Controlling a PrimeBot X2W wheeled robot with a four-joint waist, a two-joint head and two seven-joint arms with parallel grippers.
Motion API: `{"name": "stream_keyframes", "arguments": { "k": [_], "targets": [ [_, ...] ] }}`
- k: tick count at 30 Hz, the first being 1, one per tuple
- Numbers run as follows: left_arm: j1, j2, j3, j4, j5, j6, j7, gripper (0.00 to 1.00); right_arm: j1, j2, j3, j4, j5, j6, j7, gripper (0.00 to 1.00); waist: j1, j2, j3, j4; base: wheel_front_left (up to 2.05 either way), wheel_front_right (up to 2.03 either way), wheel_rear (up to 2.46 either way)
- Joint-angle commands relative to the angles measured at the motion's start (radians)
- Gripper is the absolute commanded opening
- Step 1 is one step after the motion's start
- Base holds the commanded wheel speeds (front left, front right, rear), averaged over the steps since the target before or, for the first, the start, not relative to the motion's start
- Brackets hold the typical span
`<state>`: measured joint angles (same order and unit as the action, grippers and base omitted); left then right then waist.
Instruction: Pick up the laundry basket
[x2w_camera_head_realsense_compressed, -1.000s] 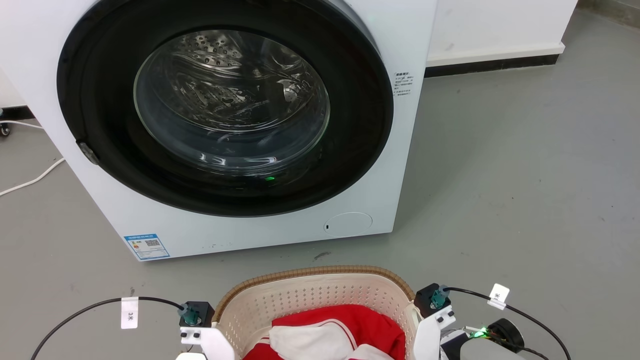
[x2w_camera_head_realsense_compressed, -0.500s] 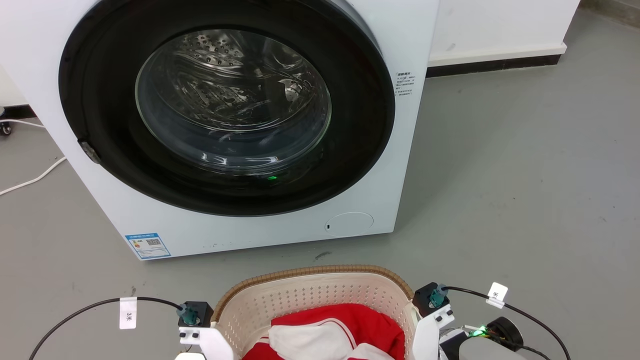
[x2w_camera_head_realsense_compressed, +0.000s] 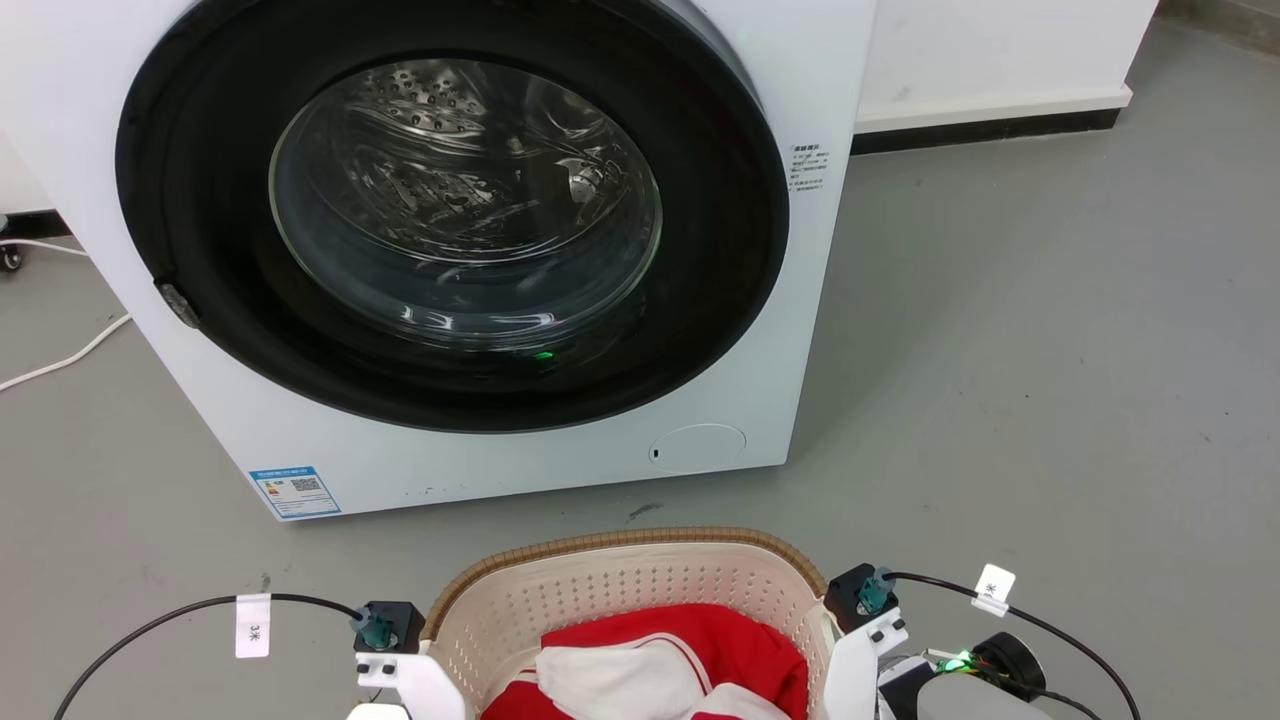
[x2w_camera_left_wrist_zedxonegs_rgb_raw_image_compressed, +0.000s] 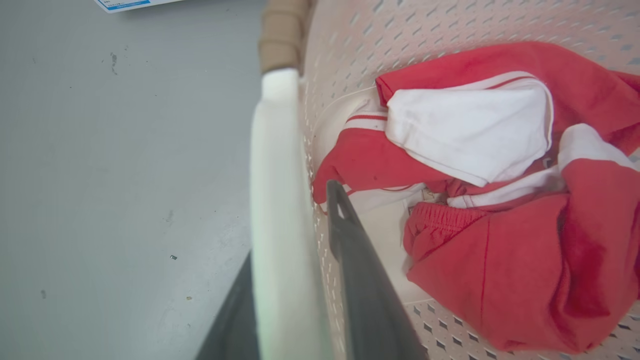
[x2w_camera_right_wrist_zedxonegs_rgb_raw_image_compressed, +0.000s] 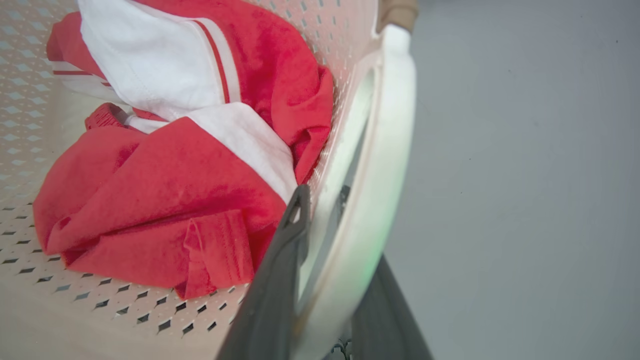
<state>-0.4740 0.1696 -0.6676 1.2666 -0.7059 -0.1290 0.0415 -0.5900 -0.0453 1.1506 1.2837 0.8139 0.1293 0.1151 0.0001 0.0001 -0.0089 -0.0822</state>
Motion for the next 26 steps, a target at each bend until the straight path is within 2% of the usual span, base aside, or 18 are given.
{"name": "stream_keyframes", "arguments": {
  "k": [1,26],
  "targets": [
    [-0.013,0.019,-0.007,0.005,0.004,-0.002,-0.004,0.00,-0.020,-0.013,0.009,0.006,-0.005,0.002,0.000,0.00,-0.0001,-0.0001,0.000,0.000,0.00,0.00,0.00],
    [-0.022,0.019,-0.051,0.018,-0.027,-0.002,-0.039,0.00,-0.022,-0.017,0.029,0.007,0.002,0.003,-0.026,0.00,-0.0001,-0.0001,0.001,-0.003,0.00,0.00,0.00]
  ]
}}
